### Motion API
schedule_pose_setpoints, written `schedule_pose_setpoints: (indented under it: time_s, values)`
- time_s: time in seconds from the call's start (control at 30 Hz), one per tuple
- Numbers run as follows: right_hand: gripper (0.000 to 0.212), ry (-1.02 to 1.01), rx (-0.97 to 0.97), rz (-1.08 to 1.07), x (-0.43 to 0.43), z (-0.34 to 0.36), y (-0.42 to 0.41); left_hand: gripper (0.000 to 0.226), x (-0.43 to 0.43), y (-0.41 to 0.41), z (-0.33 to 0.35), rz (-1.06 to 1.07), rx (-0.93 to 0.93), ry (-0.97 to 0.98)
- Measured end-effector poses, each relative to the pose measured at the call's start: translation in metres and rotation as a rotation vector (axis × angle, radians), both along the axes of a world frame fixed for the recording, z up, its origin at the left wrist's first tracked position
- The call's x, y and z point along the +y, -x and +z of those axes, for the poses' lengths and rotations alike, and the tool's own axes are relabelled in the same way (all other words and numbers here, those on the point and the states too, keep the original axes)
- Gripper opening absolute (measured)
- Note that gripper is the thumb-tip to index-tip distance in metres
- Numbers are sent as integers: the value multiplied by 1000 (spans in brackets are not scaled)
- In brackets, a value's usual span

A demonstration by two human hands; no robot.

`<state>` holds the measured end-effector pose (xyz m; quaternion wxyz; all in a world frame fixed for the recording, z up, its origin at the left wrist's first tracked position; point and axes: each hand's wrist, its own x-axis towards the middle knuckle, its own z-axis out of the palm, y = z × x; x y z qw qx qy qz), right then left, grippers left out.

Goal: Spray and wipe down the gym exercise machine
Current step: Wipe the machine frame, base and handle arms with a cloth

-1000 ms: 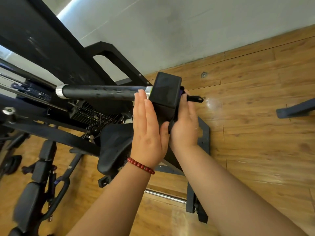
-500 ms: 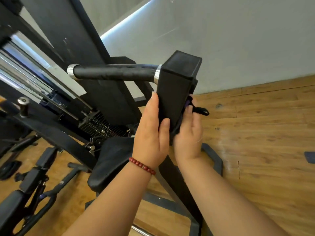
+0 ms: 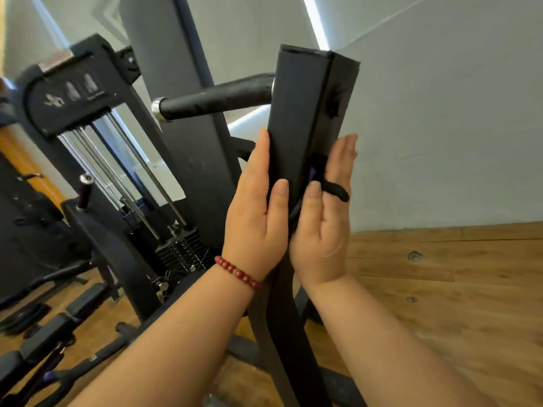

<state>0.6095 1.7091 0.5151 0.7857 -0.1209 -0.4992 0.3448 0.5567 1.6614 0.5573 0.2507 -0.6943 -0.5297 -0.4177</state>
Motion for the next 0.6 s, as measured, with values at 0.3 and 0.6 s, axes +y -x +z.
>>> schedule_pose_setpoints:
  time_s: [0.3,0.6]
  values:
    - [49,-106,38,-66,15,-3,6,57,1,16,0,-75,0,75]
    - [51,-106,130,-50,17,24,-3,52,1,16,-6,-37,-27,41]
